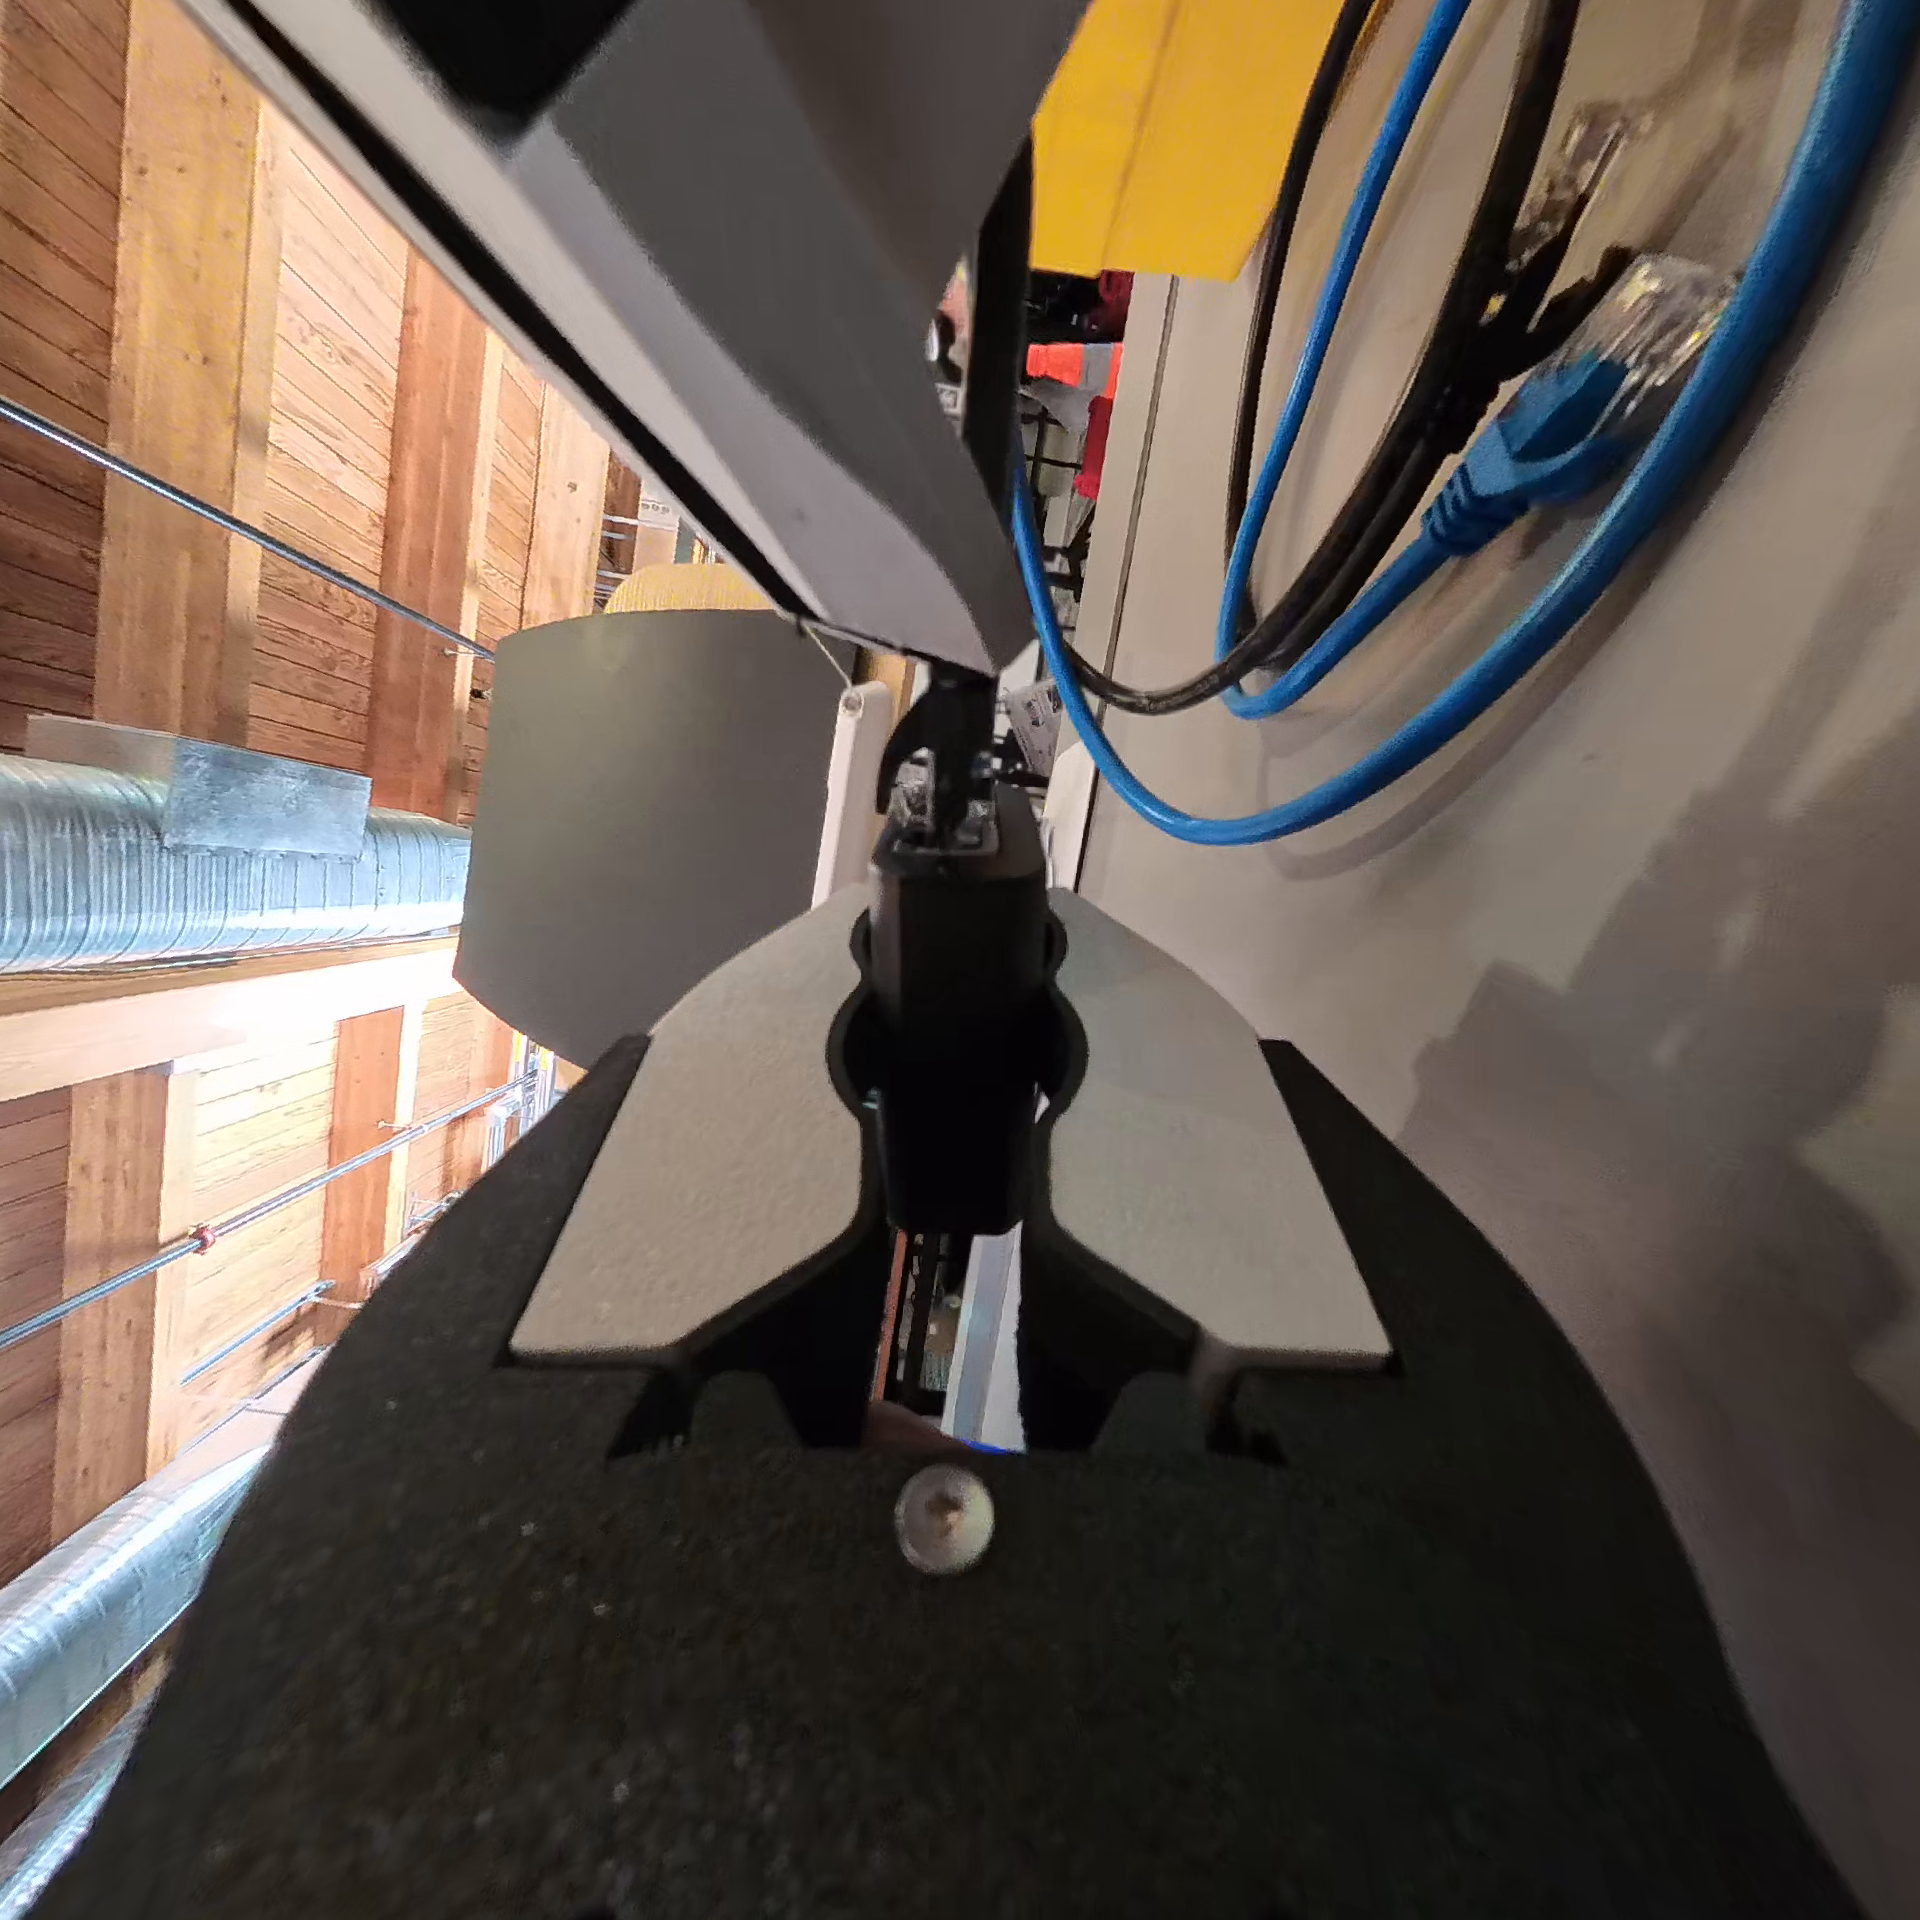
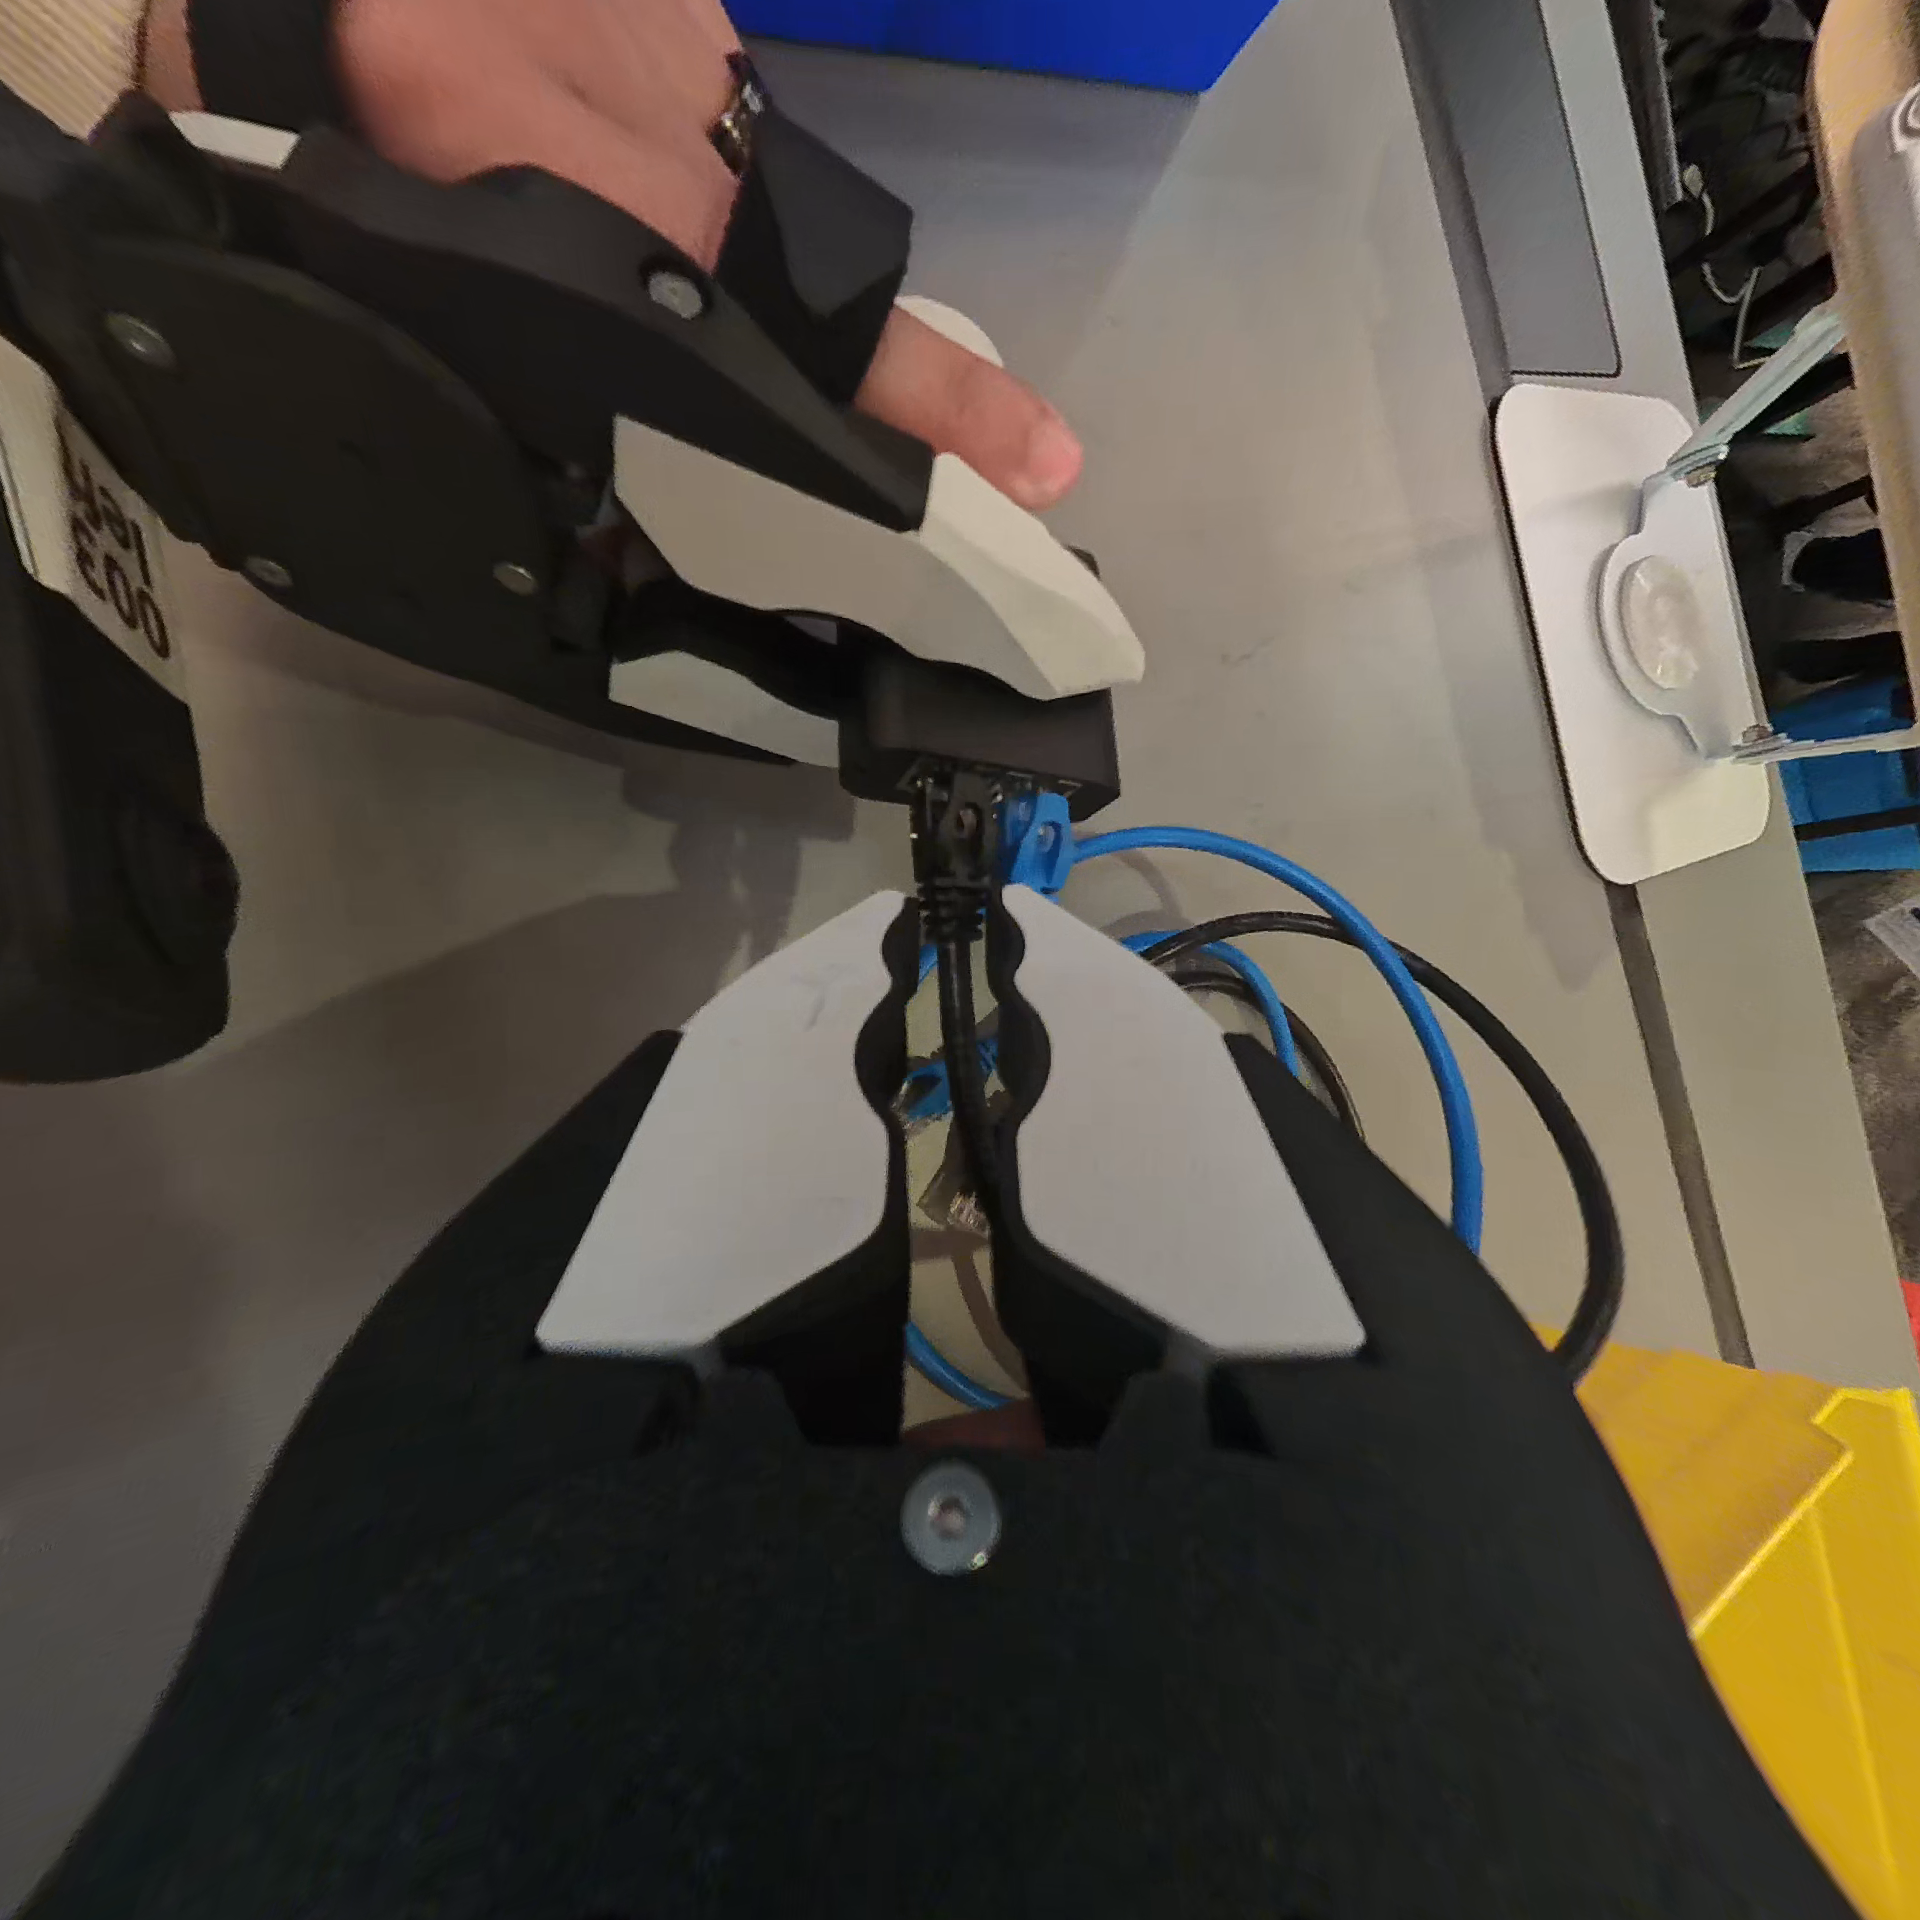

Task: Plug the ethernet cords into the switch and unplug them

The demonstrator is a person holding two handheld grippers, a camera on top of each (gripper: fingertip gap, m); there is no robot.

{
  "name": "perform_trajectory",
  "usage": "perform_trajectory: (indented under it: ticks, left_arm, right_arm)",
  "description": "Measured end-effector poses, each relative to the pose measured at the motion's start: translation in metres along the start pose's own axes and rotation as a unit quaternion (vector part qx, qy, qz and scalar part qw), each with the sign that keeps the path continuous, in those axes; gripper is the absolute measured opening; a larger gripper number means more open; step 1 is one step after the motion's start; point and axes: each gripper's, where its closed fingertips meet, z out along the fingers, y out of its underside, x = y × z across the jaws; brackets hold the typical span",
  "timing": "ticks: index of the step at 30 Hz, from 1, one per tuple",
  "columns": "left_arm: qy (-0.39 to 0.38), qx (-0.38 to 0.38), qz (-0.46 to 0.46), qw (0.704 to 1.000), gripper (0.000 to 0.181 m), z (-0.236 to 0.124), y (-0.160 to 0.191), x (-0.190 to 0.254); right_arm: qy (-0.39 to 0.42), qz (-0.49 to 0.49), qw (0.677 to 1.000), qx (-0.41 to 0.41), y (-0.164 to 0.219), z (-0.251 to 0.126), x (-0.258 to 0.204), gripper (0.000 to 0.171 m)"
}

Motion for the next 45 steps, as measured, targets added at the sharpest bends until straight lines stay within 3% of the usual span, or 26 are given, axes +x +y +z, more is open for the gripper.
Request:
perform_trajectory:
  ticks: [11,27,31,35,45]
  left_arm:
    - [0.022,-0.009,-0.013,1.000,0.025,0.001,0.002,0.007]
    - [0.014,0.023,0.006,1.000,0.026,-0.004,-0.028,0.015]
    - [0.036,0.015,-0.015,0.999,0.026,-0.005,-0.025,0.018]
    - [0.070,0.001,-0.047,0.996,0.025,-0.006,-0.020,0.023]
    - [0.079,0.004,-0.065,0.995,0.025,-0.008,-0.017,0.019]
  right_arm:
    - [-0.018,-0.002,1.000,-0.007,0.006,0.002,-0.001,0.011]
    - [-0.089,0.039,0.995,-0.012,0.028,-0.018,-0.014,0.010]
    - [-0.032,-0.093,0.995,0.001,0.023,-0.015,-0.012,0.011]
    - [0.073,-0.285,0.955,0.020,0.009,-0.014,-0.012,0.022]
    - [0.054,-0.318,0.946,0.003,0.009,-0.002,-0.005,0.018]
